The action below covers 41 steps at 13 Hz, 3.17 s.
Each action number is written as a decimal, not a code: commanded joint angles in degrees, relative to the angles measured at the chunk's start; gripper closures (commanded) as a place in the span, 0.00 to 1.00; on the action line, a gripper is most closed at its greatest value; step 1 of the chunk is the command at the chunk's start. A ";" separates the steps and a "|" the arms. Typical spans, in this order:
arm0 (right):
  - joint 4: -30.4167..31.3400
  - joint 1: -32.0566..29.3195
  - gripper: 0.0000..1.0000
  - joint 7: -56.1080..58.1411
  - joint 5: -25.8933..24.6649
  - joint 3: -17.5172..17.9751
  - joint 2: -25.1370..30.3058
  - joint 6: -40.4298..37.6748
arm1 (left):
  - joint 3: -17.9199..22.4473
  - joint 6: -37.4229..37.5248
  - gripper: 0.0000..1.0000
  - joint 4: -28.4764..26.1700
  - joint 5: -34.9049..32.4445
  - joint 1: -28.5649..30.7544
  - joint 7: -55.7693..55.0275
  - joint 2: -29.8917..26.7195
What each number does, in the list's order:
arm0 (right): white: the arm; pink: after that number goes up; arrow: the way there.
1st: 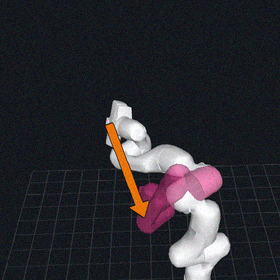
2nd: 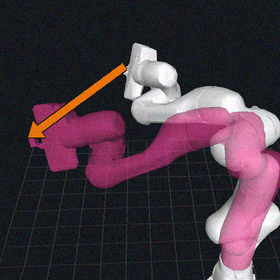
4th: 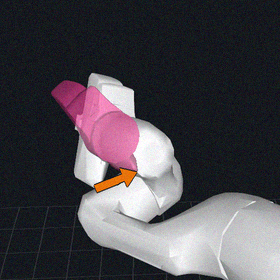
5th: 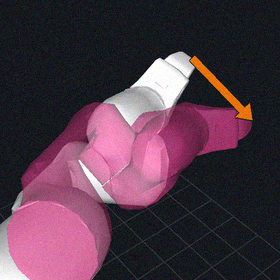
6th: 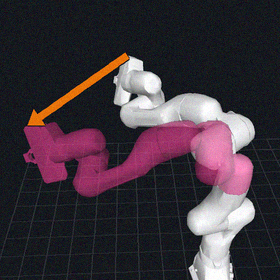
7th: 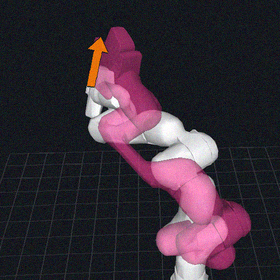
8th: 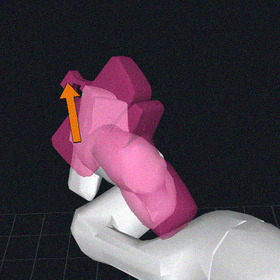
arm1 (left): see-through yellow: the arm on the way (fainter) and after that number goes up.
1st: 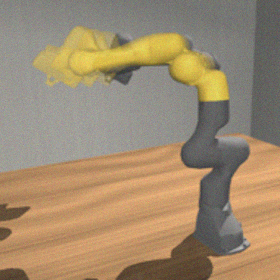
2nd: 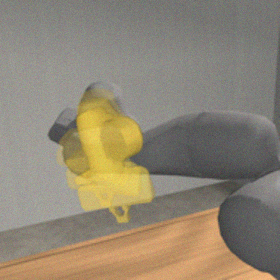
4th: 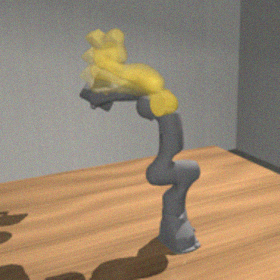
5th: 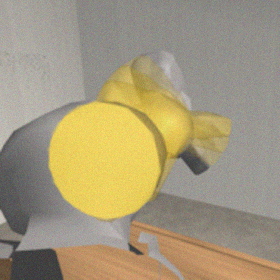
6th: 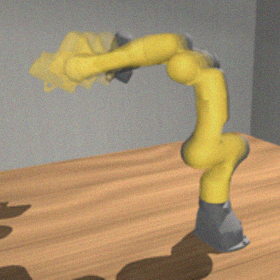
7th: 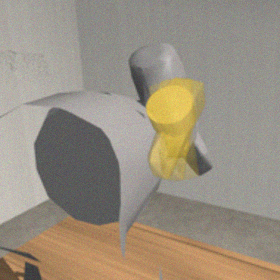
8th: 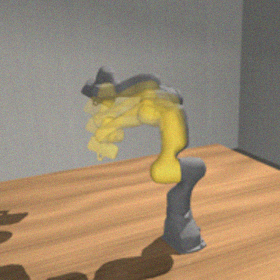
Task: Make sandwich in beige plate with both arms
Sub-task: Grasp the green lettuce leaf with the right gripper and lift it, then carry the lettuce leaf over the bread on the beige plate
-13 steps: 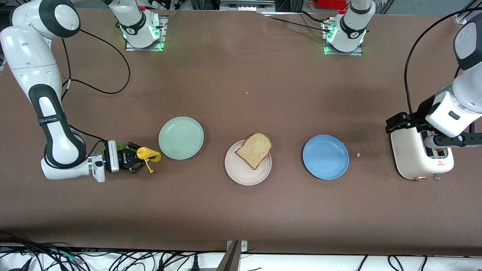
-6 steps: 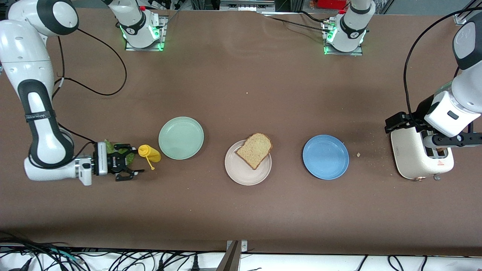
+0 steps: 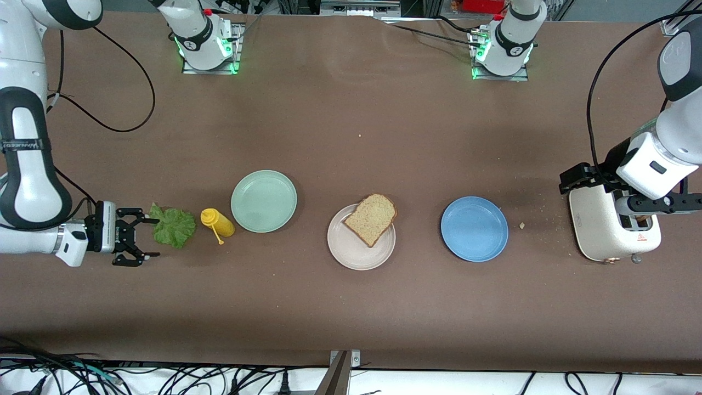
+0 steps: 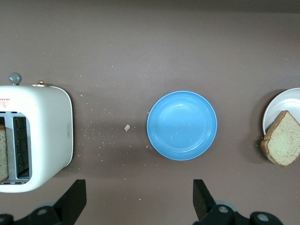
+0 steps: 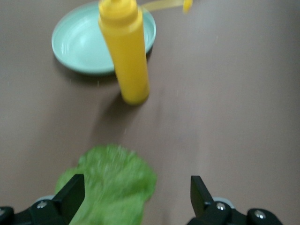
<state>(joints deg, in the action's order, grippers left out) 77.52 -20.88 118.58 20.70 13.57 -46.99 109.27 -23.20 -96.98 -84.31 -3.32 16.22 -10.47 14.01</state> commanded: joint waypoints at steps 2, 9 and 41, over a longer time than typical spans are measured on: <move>11.23 0.23 0.00 -1.95 -3.92 -0.22 2.87 13.48 | -0.09 0.74 0.00 0.55 -0.02 0.13 0.89 -0.47; 18.79 0.49 0.24 -2.31 1.16 -0.56 2.96 19.30 | -0.26 0.82 0.00 0.55 -0.02 0.13 0.89 -0.47; -4.72 51.01 1.00 -101.93 -2.16 -9.88 17.13 -1.97 | -0.09 0.91 0.00 0.55 -0.02 0.13 0.89 -0.47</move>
<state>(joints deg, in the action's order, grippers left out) 78.72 26.38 23.04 17.46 5.42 -25.44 106.21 -23.30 -96.92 -84.30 -3.32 16.24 -10.47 14.00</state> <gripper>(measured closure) 0.978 0.000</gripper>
